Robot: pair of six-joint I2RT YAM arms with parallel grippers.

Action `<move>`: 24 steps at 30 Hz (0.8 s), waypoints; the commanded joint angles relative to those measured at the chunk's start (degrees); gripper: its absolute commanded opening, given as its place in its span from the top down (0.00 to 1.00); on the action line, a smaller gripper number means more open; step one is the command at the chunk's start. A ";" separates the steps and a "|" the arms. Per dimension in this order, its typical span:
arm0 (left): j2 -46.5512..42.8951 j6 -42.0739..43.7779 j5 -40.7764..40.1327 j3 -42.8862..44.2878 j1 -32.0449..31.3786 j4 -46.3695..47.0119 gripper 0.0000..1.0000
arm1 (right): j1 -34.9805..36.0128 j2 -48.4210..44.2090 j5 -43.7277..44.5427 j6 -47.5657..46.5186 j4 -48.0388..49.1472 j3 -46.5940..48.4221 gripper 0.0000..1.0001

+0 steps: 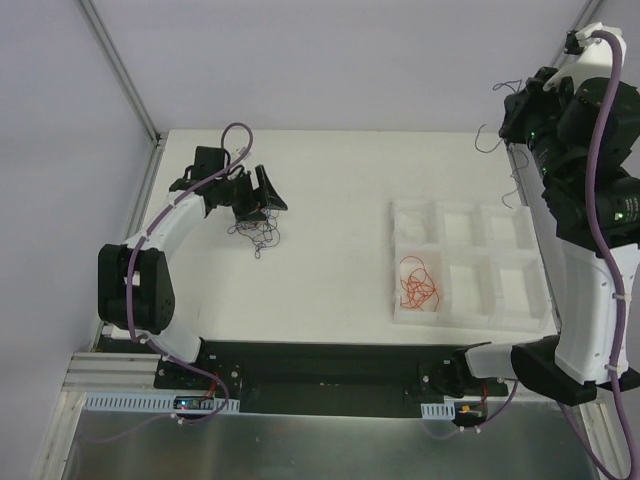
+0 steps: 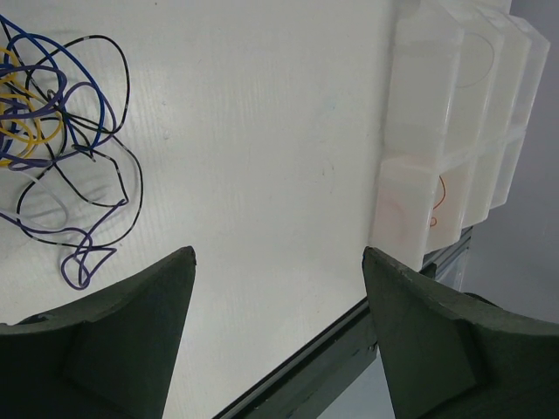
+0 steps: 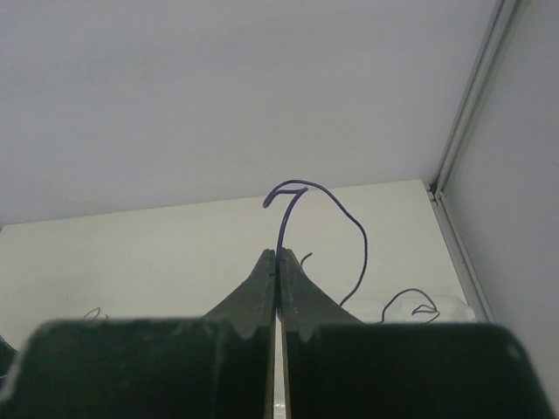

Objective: Untangle the cables

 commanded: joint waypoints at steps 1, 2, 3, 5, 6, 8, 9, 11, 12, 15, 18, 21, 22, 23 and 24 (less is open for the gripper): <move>1.15 -0.42 2.03 -0.20 -0.73 1.03 0.23 | -3.10 -3.08 -1.79 0.39 -1.84 -6.56 1.00; 1.32 -0.51 2.20 -0.20 -0.65 0.95 0.23 | -3.54 -4.14 -1.18 -0.23 -1.93 -8.06 1.00; 1.50 -0.68 2.47 -0.20 -0.73 0.95 0.23 | -3.98 -5.11 -0.48 -0.84 -2.02 -9.64 1.00; 1.68 -0.86 2.91 -0.11 -0.73 0.95 0.23 | -4.94 -8.00 1.02 -1.72 -2.20 -12.80 1.00; 1.85 -0.95 3.17 -0.11 -0.73 1.21 0.23 | -5.38 -9.24 1.37 -1.81 -2.20 -14.73 1.00; 2.03 -0.95 3.43 -0.20 -0.73 1.30 0.23 | -5.65 -11.61 2.43 -2.08 -2.20 -18.16 1.00; 1.86 -0.86 3.35 -0.29 -0.65 1.21 0.23 | -5.83 -12.75 3.04 -2.25 -2.20 -19.75 1.00; 1.77 -0.95 3.35 -0.29 -0.73 1.39 0.23 | -5.92 -14.34 4.10 -2.52 -2.46 -23.53 1.00; 1.85 -0.95 3.43 -0.29 -0.82 1.39 0.23 | -6.00 -14.87 4.54 -2.61 -2.63 -24.76 1.00; 2.03 -0.95 3.61 -0.29 -0.82 1.30 0.23 | -6.35 -16.10 5.16 -1.73 -2.72 -28.36 1.00; 1.94 -0.78 3.44 -0.37 -0.82 1.47 0.23 | -6.35 -17.15 4.19 0.29 -2.72 -33.89 1.00; 1.68 -0.60 3.17 -0.37 -0.82 1.47 0.23 | -6.97 -19.44 5.24 3.97 -2.72 -40.92 1.00; 1.77 -0.60 3.08 -0.46 -0.82 1.47 0.23 | -7.32 -20.23 4.98 5.29 -2.72 -43.47 1.00; 1.77 -0.69 3.17 -0.29 -0.82 1.47 0.23 | -7.58 -20.93 4.63 6.17 -2.98 -45.58 1.00; 1.85 -0.69 3.35 -0.37 -0.82 1.47 0.23 | -7.93 -21.20 4.54 7.49 -3.51 -47.86 1.00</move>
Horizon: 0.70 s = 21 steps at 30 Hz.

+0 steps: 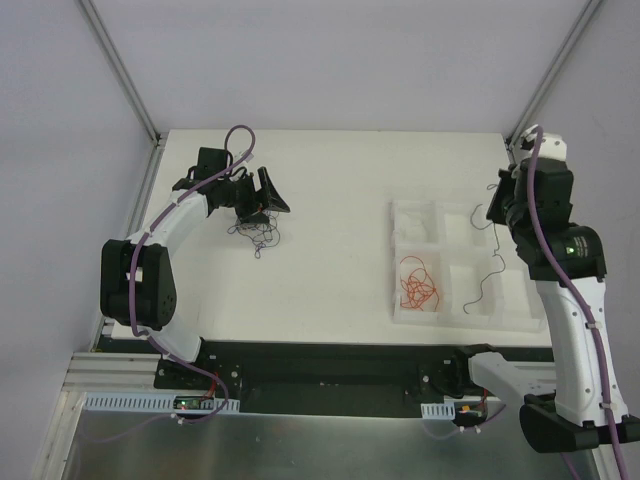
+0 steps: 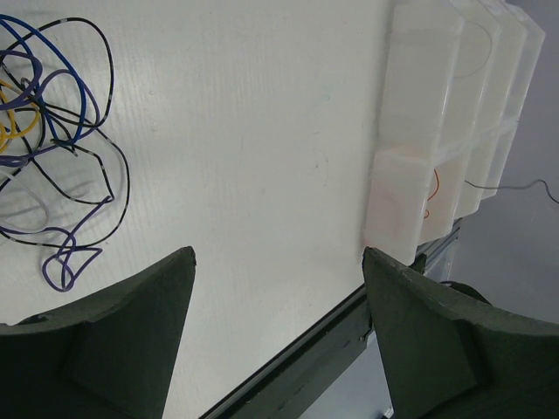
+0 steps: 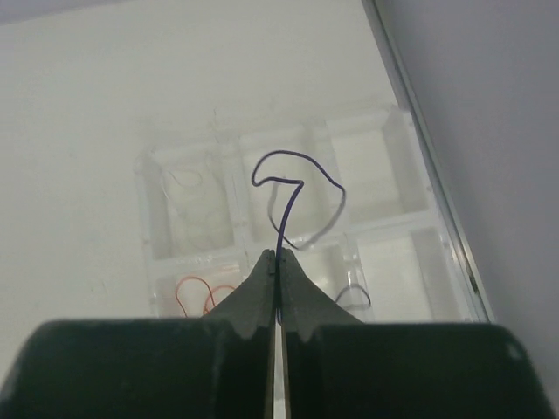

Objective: Untangle the cables

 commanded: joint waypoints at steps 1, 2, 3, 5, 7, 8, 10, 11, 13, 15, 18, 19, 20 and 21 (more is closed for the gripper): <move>-0.22 0.25 1.23 -0.29 -0.47 1.39 0.23 | -1.97 -2.08 -0.02 6.40 -1.63 -8.64 1.00; -0.22 0.25 1.23 -0.29 -0.47 1.30 0.23 | -2.50 -2.34 -2.21 8.24 -1.55 -11.28 1.00; -0.31 0.34 1.23 -0.37 -0.47 1.39 0.23 | -3.28 -2.69 -5.54 9.30 -1.29 -13.48 1.00; -0.40 0.34 1.23 -0.29 -0.47 1.39 0.23 | -4.60 -3.04 -8.63 11.94 -0.85 -18.57 1.00; -0.49 0.43 1.14 -0.46 -0.47 1.39 0.23 | -7.06 -3.40 -11.01 14.49 -0.32 -22.79 1.00; -0.49 0.52 1.14 -0.37 -0.47 1.30 0.23 | -8.11 -3.57 -11.72 15.20 -0.75 -23.95 1.00; -0.49 0.52 1.14 -0.46 -0.47 1.39 0.23 | -10.05 -4.10 -9.98 14.77 -2.68 -23.70 1.00; -0.57 0.52 1.05 -0.46 -0.47 1.39 0.23 | -10.67 -4.80 -8.05 14.33 -3.73 -23.35 1.00; -0.40 0.43 1.31 -0.46 -0.47 1.39 0.23 | -11.02 -6.46 -5.93 13.10 -4.80 -22.47 0.99; -0.40 0.25 1.67 -0.29 -0.47 1.30 0.23 | -13.13 -7.44 -4.96 12.83 -6.46 -22.03 1.00; -0.57 0.34 1.58 -0.20 -0.47 1.21 0.23 | -13.84 -8.49 -4.78 13.44 -8.31 -23.42 1.00; -0.66 0.43 1.49 -0.29 -0.47 1.39 0.23 | -14.01 -8.84 -4.60 13.71 -8.75 -24.21 1.00; -0.66 0.52 1.49 -0.20 -0.47 1.39 0.23 | -14.19 -8.85 -3.73 14.23 -9.80 -25.09 1.00; -0.75 0.52 1.32 -0.37 -0.47 1.39 0.23 | -14.71 -8.50 -2.59 14.76 -10.85 -25.54 1.00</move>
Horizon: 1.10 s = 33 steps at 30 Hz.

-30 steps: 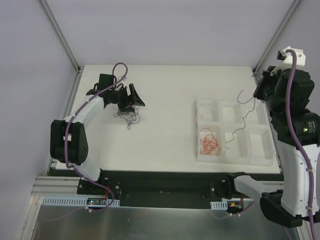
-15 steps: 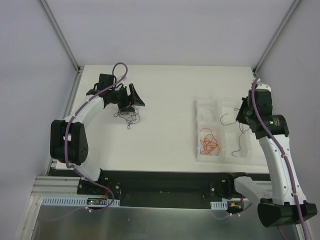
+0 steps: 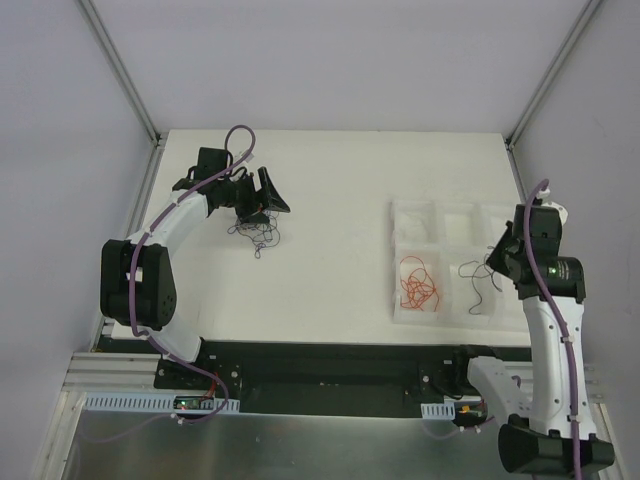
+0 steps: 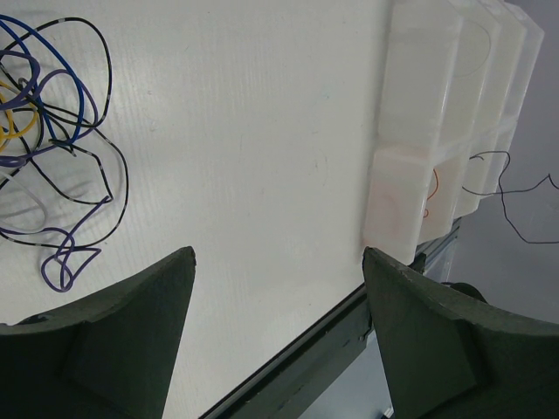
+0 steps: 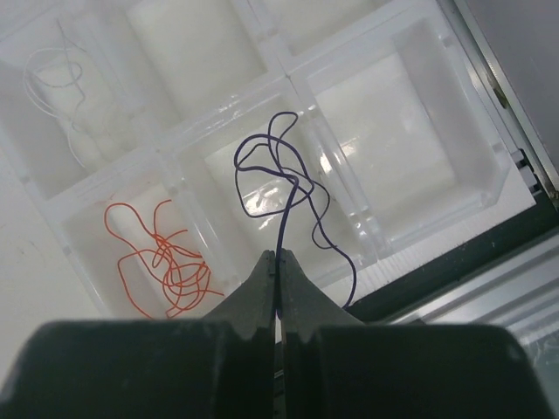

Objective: Untangle the cables

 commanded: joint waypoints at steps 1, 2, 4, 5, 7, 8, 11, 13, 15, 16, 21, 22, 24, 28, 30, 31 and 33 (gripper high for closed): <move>-0.75 0.58 1.18 -0.37 -0.47 1.37 0.23 | -1.78 0.44 3.71 2.33 -5.44 -1.58 1.00; -0.58 0.58 1.18 -0.37 -0.47 1.37 0.23 | -2.22 0.80 3.19 2.15 -5.45 -2.20 1.00; -0.57 0.50 1.36 -0.29 -0.47 1.36 0.23 | -2.92 2.37 -3.80 1.28 -2.74 -4.39 1.00; -0.49 0.49 1.45 -0.20 -0.47 1.28 0.23 | -2.92 3.42 -7.67 1.19 -0.46 -5.62 0.99; -0.40 0.41 1.53 -0.29 -0.47 1.36 0.23 | -2.92 5.71 -16.20 2.06 5.77 -9.04 1.00; -0.31 0.41 1.54 -0.29 -0.47 1.37 0.23 | -3.01 7.29 -19.19 2.50 8.85 -10.45 0.99; -0.75 0.67 1.01 -0.46 -0.47 1.36 0.23 | -3.01 13.61 -22.04 2.15 15.02 -11.43 1.00; -0.84 0.76 0.92 -0.46 -0.47 1.28 0.23 | -3.01 17.48 -18.81 1.45 17.39 -11.34 1.00; -0.93 0.85 0.92 -0.55 -0.47 1.28 0.23 | -3.10 21.08 -15.20 0.66 18.63 -11.43 1.00; -1.19 0.93 0.92 -0.55 -0.47 1.28 0.23 | -3.10 22.32 -12.66 0.22 19.42 -11.61 1.00; -1.54 0.93 1.18 -0.46 -0.47 1.36 0.23 | -3.10 25.85 -8.33 0.22 21.36 -13.01 0.97; -1.63 0.93 1.01 -0.55 -0.47 1.37 0.23 | -3.10 25.85 -8.33 0.22 21.45 -13.36 0.92; -1.80 1.02 0.83 -0.55 -0.47 1.28 0.23 | -3.10 25.24 -9.37 -0.57 21.28 -13.63 0.78; -2.16 1.29 -0.22 -0.72 -0.47 1.28 0.23 | -2.92 20.94 -10.52 -1.45 18.21 -12.14 0.53; -2.51 1.37 -0.83 -0.73 -0.39 1.19 0.22 | -2.66 17.60 -10.00 -1.63 16.18 -10.74 0.48; -2.77 1.81 -1.71 -0.55 -0.21 1.10 0.22 | -2.31 15.76 -9.39 -1.89 15.30 -9.86 0.46; -3.73 2.34 -4.87 -0.29 1.71 -0.21 0.22 | -0.39 12.51 -6.67 -3.11 14.16 -8.19 0.42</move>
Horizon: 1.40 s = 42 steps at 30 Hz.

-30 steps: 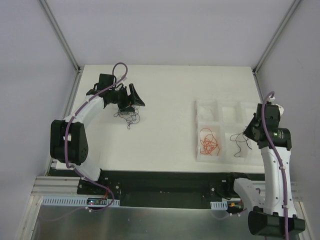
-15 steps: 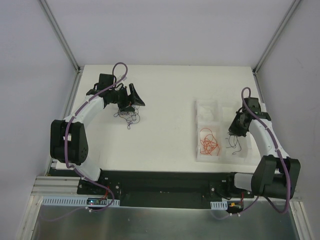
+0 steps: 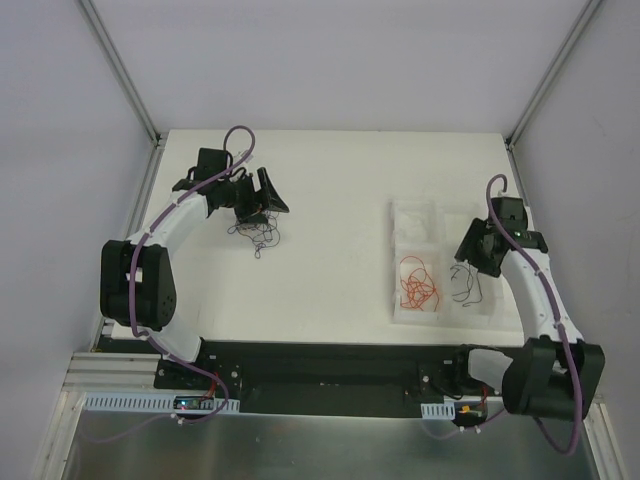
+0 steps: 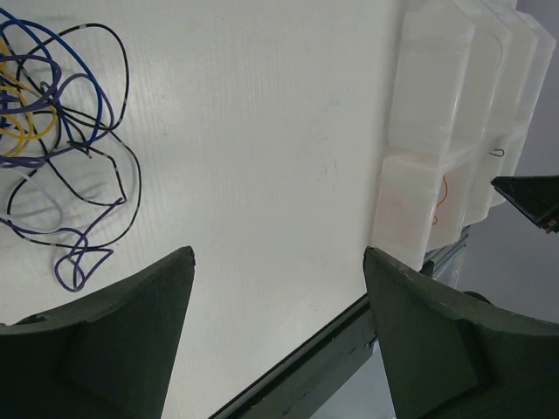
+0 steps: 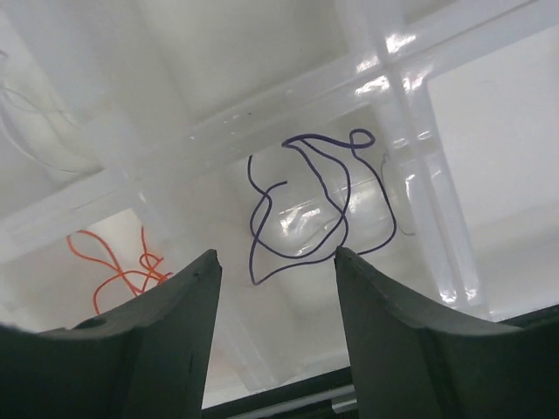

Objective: Untangle the cables

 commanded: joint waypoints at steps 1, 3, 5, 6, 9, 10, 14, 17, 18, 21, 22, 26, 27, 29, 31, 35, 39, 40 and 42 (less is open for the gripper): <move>-4.48 1.80 -5.18 -0.13 3.31 -0.68 0.22 | 3.81 -9.49 5.60 -2.85 -3.29 5.52 0.38; -5.45 -0.13 -7.20 -1.01 6.48 -0.68 0.22 | 7.41 -11.35 8.15 -4.44 -2.41 6.49 0.33; -5.89 -1.37 -8.70 -1.71 7.81 -0.68 0.21 | 11.46 -11.80 8.25 -4.36 -0.40 6.93 0.30; -5.81 -1.63 -9.14 -1.80 9.73 -0.59 0.21 | 13.91 -11.36 7.21 -4.10 1.27 7.37 0.29; -4.67 -2.07 -8.89 -1.80 11.06 -0.59 0.21 | 22.08 -7.77 0.81 -2.00 7.76 7.90 0.26; -4.05 -2.16 -8.36 -1.72 11.50 -0.59 0.21 | 24.29 -6.19 -1.83 -0.68 10.40 8.16 0.26; -2.47 -2.34 -7.13 -1.54 13.96 -0.50 0.21 | 35.70 3.56 -6.96 4.34 24.27 10.44 0.25; -0.71 -2.25 -5.46 -1.37 14.58 -0.41 0.21 | 42.83 12.87 -6.25 6.18 32.63 14.21 0.23; 0.25 -2.34 -4.59 -1.19 14.58 -0.33 0.21 | 44.33 17.60 -6.42 7.67 35.09 16.14 0.23; 2.63 -3.48 -1.69 -1.28 14.58 0.29 0.21 | 48.29 27.98 -7.30 10.05 42.39 23.17 0.23; 3.16 -3.83 -1.07 -1.45 14.49 0.55 0.21 | 49.17 31.59 -8.18 10.67 44.15 25.28 0.23; 4.56 -5.41 1.75 -2.50 14.49 2.83 0.23 | 51.03 42.67 -10.82 14.18 50.85 33.19 0.27; 4.91 -5.59 2.62 -2.51 14.40 3.01 0.23 | 51.20 44.96 -11.00 14.88 50.59 35.30 0.30; 5.36 -5.68 3.24 -2.59 13.97 3.28 0.23 | 51.20 49.27 -11.70 15.94 50.41 39.00 0.38; 5.27 -5.68 3.33 -2.68 13.09 3.45 0.24 | 51.20 52.52 -12.40 16.47 50.15 41.72 0.50; 5.27 -5.68 3.42 -2.68 11.68 3.63 0.24 | 51.38 55.79 -13.46 16.47 49.80 43.84 0.56; 5.18 -5.77 3.25 -2.77 10.98 3.72 0.24 | 51.47 58.16 -13.54 16.30 48.22 45.69 0.60; 5.10 -5.77 3.25 -2.77 10.89 3.72 0.24 | 51.38 58.51 -13.55 16.38 48.13 45.78 0.62; 5.01 -5.85 3.33 -2.77 10.71 3.72 0.24 | 51.55 59.22 -13.54 16.30 48.04 45.96 0.63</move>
